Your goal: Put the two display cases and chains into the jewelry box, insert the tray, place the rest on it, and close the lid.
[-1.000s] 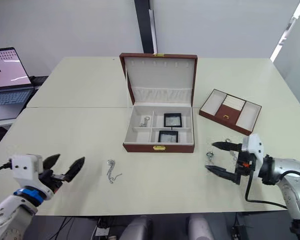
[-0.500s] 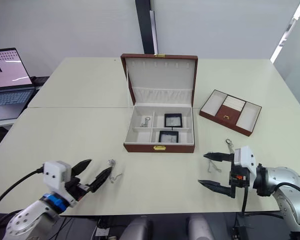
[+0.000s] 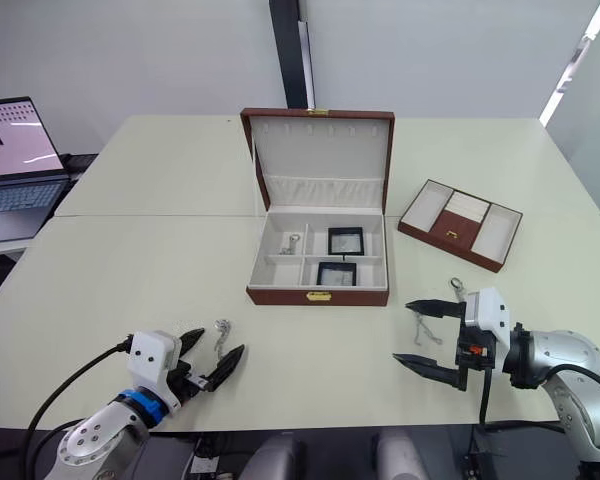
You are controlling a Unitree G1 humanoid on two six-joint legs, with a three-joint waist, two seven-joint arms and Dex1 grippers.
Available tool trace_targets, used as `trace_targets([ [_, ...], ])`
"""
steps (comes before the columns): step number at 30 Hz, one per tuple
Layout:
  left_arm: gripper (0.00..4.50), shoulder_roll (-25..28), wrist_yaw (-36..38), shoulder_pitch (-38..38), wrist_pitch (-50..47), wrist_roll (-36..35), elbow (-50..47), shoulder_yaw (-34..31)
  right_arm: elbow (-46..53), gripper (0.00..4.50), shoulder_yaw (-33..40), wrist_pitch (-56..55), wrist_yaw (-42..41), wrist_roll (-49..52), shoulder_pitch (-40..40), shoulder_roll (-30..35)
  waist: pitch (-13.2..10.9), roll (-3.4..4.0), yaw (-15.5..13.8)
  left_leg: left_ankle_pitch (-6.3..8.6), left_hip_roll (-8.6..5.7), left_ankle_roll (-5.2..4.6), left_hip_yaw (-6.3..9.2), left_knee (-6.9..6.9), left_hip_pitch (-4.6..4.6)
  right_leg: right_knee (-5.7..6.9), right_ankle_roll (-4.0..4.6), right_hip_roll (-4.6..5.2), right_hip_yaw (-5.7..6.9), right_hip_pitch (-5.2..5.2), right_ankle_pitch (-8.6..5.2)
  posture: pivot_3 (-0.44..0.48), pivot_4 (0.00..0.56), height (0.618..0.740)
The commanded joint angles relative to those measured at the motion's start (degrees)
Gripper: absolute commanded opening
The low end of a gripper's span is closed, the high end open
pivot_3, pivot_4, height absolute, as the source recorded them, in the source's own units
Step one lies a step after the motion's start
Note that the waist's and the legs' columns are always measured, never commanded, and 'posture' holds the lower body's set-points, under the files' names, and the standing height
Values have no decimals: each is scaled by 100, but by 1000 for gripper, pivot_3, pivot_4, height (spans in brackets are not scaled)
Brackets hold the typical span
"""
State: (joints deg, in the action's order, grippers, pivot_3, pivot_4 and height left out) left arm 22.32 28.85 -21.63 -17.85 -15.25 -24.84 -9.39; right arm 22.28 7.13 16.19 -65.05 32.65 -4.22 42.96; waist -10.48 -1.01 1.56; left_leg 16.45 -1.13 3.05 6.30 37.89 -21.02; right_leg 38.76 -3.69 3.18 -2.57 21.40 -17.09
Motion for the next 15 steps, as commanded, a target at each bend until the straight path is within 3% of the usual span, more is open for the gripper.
trace_targets([
  [1, 4445, 20, -73, 9, -170, -11, -8, 43, 106, 4500, 75, -29, -26, 38, 9, 73, 1, 1, 0, 1, 1, -1, 0, -3, 10, -4, 0, 0, 1, -9, 0, 0, 150, 740],
  [6, 4445, 16, -126, 54, -335, -35, -26, 89, 69, 4500, 58, -55, -45, 20, 19, 71, 2, 4, 0, 1, 1, -1, 0, -3, 10, -5, -1, 0, 1, -10, 0, 0, 150, 740],
  [9, 3886, 1, -133, 37, -400, -39, -55, 137, 57, 4500, 69, -69, -54, 15, 11, 69, 3, 4, 0, 1, 1, 0, 0, -3, 10, -5, -1, 0, 1, -10, 0, 0, 150, 740],
  [15, 2095, 41, -75, -27, -443, -81, -103, 155, 83, 4500, 106, -24, 6, 108, 24, 14, 3, 5, -1, 1, 1, -1, 0, -3, 10, -6, -1, 0, 0, -10, 0, 0, 150, 740],
])
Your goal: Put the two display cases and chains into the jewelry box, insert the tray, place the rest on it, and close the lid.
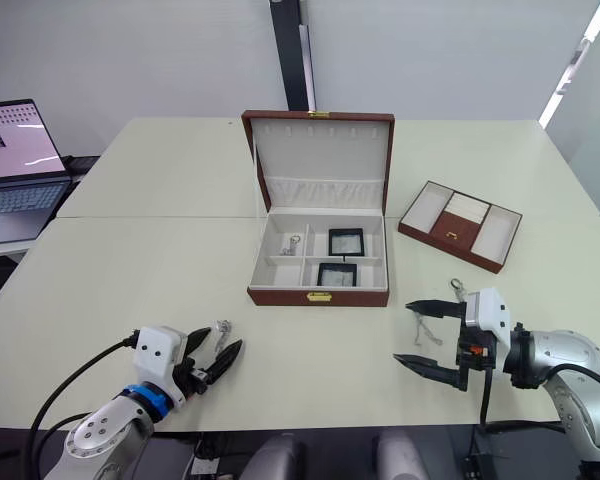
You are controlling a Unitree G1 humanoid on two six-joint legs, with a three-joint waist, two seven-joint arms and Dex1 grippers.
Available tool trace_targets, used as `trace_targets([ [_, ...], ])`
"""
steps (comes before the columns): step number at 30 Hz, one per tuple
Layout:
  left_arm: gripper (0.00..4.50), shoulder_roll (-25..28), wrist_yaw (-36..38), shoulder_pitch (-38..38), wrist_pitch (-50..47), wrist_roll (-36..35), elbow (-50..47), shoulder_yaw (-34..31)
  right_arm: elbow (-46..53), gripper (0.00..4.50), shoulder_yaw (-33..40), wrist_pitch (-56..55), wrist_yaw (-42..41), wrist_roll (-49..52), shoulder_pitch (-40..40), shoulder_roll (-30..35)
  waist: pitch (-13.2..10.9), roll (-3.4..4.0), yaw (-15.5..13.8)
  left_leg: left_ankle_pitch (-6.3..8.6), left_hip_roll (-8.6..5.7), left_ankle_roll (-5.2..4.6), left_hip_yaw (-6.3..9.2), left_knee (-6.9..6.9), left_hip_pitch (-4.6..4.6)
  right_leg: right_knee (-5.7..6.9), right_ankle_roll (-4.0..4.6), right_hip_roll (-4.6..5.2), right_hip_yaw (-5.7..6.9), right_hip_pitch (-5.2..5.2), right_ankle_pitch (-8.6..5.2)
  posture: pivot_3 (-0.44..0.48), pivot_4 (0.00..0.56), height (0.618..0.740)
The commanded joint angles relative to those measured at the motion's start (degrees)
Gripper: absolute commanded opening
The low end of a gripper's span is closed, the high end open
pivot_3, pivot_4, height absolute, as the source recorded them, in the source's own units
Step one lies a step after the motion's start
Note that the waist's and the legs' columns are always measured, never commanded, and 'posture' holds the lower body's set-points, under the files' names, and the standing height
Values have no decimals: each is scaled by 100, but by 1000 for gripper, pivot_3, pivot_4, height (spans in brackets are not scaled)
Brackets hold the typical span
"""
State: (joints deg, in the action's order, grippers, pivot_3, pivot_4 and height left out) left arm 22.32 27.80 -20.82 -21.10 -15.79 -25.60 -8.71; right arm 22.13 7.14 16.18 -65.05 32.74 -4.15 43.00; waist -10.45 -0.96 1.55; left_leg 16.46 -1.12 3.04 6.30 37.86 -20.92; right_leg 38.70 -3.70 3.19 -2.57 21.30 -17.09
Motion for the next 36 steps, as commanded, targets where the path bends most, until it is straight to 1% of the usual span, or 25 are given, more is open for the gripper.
trace_targets([
  [1, 1802, 49, 29, -99, -127, -31, -23, 79, 90, 4500, 102, -32, 7, 94, 11, 6, 0, 0, 0, 0, 0, 0, 0, 0, 0, 0, 0, 0, 0, 0, 0, 0, 150, 740],
  [6, 237, 79, 29, -49, -155, -77, -10, 34, 64, 4500, 84, -57, 16, 70, -7, -15, 0, 0, 2, 0, 1, 0, 0, 0, 0, -1, 0, 0, 0, 0, 0, 0, 150, 740],
  [7, 12, 87, 25, -38, -154, -76, -12, 26, 53, 4500, 88, -64, 15, 67, -11, -19, 1, 1, 1, 0, 1, 0, 0, 0, 0, -1, 0, 0, 1, 0, 0, 0, 150, 740],
  [14, 12, 79, 1, 29, -97, -86, 48, -7, -95, 4500, 111, -167, -17, 17, 3, -21, 1, 2, 1, 0, 1, 0, 0, -1, 0, -1, 0, 0, 0, 0, 0, 0, 150, 740],
  [19, 12, -73, -1, 217, -15, -529, -279, -272, -146, 4500, 132, -203, -25, 41, 49, -12, -2, -4, 1, 0, 2, 0, 1, -1, -1, -2, 0, 0, 1, 1, 0, 0, 150, 740],
  [27, 12, -81, -95, 508, -271, -1005, -739, -418, -222, 4500, 345, -92, 77, 187, 422, 4, -4, -6, -1, 0, 2, 1, 2, -1, -3, -4, 0, -1, 2, 2, 0, 0, 150, 740],
  [30, 12, -65, -210, 671, -397, -1178, -876, -473, -198, 4500, 381, -69, 84, 192, 474, 4, -4, -6, -3, 1, 2, 1, 4, -3, -5, -8, 0, -1, 4, 2, 0, 0, 150, 740],
  [36, 12, -20, -468, 1318, -720, -1548, -1096, -541, -237, 4500, 423, -49, 188, 190, 592, -12, -4, -7, -4, 0, 1, 1, 3, -1, -5, -7, 0, -1, 4, 2, 0, 0, 150, 740],
])
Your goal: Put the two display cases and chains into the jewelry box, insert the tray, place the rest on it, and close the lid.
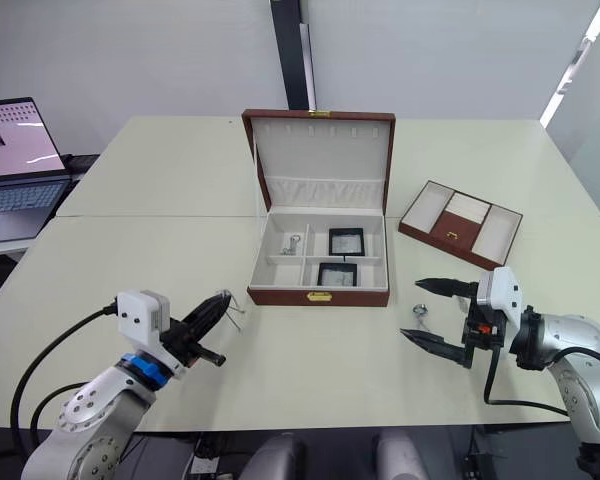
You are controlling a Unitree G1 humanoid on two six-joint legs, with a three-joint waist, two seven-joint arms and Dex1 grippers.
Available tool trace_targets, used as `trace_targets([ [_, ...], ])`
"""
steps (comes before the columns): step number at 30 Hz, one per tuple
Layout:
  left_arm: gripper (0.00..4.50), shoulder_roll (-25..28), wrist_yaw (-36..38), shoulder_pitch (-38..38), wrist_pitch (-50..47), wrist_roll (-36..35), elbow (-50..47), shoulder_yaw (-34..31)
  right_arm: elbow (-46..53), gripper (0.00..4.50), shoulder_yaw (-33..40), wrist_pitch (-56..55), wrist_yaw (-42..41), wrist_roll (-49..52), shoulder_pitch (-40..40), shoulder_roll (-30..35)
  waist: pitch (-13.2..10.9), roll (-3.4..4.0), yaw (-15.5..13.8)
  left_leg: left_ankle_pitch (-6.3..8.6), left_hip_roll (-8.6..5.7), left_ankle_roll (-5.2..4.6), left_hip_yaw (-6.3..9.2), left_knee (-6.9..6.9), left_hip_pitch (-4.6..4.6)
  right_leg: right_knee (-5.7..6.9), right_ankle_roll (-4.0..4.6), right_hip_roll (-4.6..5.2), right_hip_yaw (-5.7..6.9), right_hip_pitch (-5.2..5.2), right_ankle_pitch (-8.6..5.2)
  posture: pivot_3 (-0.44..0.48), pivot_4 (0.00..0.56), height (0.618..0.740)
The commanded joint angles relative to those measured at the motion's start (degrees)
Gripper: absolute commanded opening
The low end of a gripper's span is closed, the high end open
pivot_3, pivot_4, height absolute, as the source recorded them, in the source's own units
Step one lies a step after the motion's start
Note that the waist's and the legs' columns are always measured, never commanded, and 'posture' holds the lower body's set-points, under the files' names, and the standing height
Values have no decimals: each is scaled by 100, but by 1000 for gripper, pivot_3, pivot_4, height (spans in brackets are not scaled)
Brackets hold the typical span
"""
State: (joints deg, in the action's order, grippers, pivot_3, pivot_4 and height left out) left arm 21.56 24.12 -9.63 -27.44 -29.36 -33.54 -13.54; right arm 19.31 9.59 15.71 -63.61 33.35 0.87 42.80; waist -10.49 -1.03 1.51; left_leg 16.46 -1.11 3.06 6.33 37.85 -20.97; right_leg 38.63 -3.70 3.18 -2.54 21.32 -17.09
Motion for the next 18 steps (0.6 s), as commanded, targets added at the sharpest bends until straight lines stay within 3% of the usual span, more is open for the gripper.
trace_targets([
  [1, 12, 65, -129, 292, -136, -216, -313, -50, 48, 4500, 178, 10, 66, 130, 112, 6, 0, 0, 1, 0, -1, 0, -1, 0, 0, 0, 0, 0, 0, 0, 0, 0, 150, 740],
  [18, 12, 236, -354, 1501, -793, -495, -318, 260, 257, 4500, 488, 318, 620, 313, 297, 2, -1, -2, 1, 0, -2, 0, 1, -1, -1, -1, 0, -1, 0, 1, 0, 0, 150, 740],
])
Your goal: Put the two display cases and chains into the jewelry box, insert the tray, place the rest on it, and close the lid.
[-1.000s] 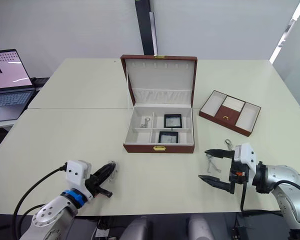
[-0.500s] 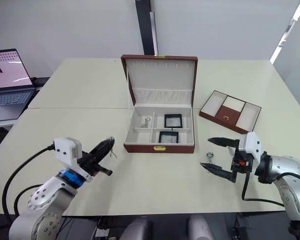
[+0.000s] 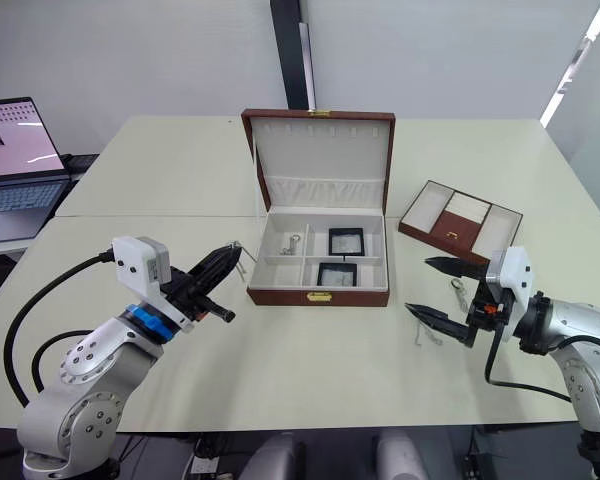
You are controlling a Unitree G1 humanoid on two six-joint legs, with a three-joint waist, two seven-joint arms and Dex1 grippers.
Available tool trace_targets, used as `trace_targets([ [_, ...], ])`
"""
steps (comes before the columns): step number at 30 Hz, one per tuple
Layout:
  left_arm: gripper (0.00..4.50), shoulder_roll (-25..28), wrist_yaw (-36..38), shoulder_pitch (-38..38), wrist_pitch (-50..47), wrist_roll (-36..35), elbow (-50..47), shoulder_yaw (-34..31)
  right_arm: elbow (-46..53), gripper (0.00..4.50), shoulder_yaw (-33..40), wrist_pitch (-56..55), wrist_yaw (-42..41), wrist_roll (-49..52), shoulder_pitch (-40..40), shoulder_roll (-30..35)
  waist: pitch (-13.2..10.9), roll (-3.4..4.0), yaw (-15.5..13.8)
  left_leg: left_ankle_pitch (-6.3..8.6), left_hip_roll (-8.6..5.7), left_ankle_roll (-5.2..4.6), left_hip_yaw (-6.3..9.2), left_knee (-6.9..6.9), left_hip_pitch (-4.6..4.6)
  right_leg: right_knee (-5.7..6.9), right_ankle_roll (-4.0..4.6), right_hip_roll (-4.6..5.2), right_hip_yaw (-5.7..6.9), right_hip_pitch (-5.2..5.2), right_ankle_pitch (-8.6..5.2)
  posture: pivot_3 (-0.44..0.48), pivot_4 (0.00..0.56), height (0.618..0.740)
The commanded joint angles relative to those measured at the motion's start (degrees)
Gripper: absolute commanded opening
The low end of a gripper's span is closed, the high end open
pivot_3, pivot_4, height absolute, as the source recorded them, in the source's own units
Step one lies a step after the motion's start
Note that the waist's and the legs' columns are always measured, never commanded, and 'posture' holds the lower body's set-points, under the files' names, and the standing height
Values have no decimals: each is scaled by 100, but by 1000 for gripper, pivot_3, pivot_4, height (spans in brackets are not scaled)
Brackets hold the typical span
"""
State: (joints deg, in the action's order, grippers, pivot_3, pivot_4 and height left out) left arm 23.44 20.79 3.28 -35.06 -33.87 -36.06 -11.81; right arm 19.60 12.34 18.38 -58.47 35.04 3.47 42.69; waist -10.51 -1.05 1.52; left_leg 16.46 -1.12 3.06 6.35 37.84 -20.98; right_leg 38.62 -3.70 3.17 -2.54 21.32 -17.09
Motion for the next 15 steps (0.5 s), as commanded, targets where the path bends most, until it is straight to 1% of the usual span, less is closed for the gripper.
trace_targets([
  [1, 12, 47, -45, 345, -57, -5, -10, 157, 249, 4500, 227, 71, 149, 158, 33, 9, 0, 0, -1, 0, 0, 0, 0, 0, 0, 0, 0, 0, 0, 0, 0, 0, 150, 740],
  [8, 12, -56, -212, 1170, -295, 58, 469, 457, 545, 4500, 338, 430, 507, 345, -85, 28, -1, -2, -1, 0, -1, 0, 1, 0, -2, 0, 0, 0, 1, 1, 0, 0, 150, 740],
  [15, 12, -61, -136, 1303, -341, 95, 739, 591, 790, 4500, 457, 624, 742, 442, -241, 20, -3, -5, 5, 0, -1, 0, 2, 0, -4, 0, 0, -1, 0, 3, 0, 0, 150, 740],
])
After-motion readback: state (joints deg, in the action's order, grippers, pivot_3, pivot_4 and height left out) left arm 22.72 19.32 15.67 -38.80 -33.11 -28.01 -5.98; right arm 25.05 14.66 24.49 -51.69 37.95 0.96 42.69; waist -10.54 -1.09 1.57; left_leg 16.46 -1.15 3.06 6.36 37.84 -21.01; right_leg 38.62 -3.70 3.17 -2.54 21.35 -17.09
